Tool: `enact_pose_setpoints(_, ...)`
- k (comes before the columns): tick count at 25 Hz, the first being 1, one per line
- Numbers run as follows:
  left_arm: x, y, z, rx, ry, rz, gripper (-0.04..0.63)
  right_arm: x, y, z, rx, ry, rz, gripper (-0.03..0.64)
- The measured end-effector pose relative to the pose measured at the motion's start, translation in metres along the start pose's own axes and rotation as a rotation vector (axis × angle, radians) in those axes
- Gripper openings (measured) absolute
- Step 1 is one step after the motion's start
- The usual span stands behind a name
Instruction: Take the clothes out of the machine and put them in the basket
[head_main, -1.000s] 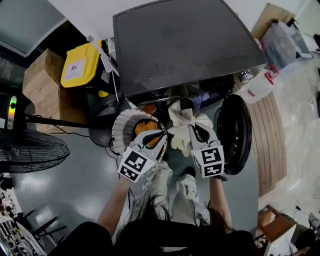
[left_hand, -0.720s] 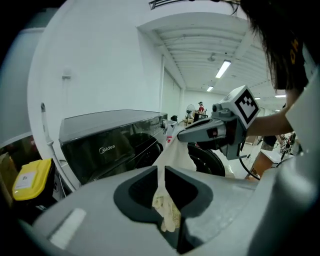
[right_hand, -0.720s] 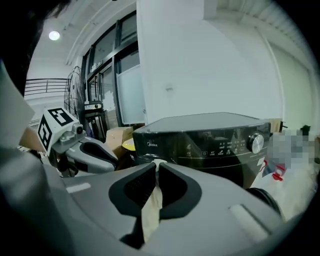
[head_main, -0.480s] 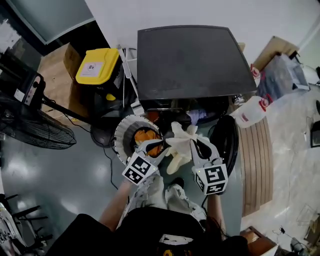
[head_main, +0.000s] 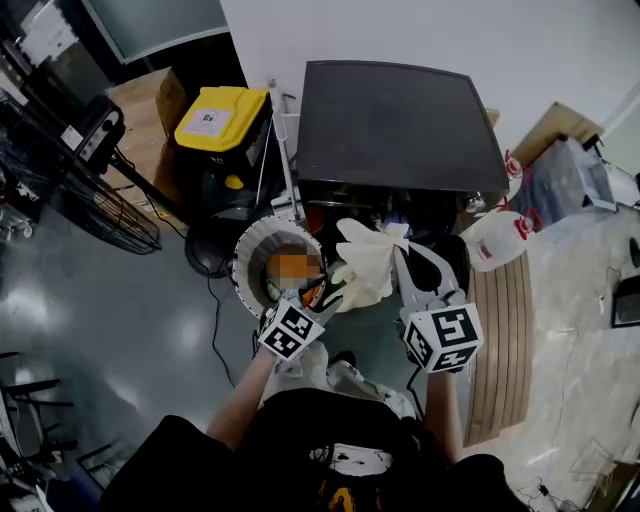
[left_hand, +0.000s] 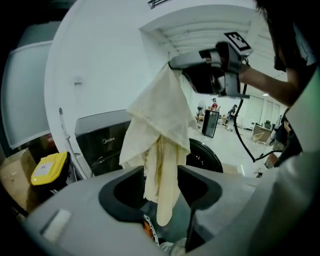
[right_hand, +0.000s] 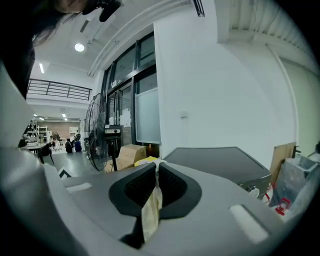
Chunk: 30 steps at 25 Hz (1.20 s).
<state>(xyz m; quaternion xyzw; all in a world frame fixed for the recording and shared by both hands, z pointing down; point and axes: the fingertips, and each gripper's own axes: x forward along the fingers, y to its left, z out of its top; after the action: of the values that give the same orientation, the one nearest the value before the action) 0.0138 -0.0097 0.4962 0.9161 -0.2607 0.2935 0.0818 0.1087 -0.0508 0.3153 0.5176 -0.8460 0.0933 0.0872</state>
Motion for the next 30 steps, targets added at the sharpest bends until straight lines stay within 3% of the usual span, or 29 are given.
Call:
enact_pose_setpoints(10, 0.011, -0.030, -0.051, -0.081, 0.063, 0.072, 0.241, -0.017, 0.043, 0.081, -0.027, -0.121, 0.128, 0.031)
enact_pose_setpoints(15, 0.010, -0.031, -0.076, -0.193, 0.095, 0.093, 0.238, -0.025, 0.075, 0.106, -0.022, -0.189, 0.222, 0.031)
enact_pose_setpoints(16, 0.008, -0.030, -0.078, -0.210, 0.093, 0.102, 0.229, -0.025, 0.079, 0.108, -0.021, -0.195, 0.234, 0.031)
enact_pose_setpoints(19, -0.004, -0.026, -0.080, -0.225, 0.083, 0.136, 0.078, -0.023, 0.092, 0.108, -0.022, -0.200, 0.267, 0.031)
enact_pose_setpoints(21, -0.016, -0.023, -0.083, -0.231, 0.082, 0.159, 0.018, -0.021, 0.098, 0.107, -0.019, -0.201, 0.289, 0.031)
enact_pose_setpoints(24, -0.036, -0.017, -0.082, -0.270, 0.061, 0.195, 0.015, -0.016, 0.104, 0.103, -0.012, -0.196, 0.316, 0.031)
enact_pose_setpoints(30, -0.081, 0.006, -0.059, -0.355, -0.058, 0.290, 0.015, 0.000, 0.113, 0.093, 0.004, -0.178, 0.360, 0.031)
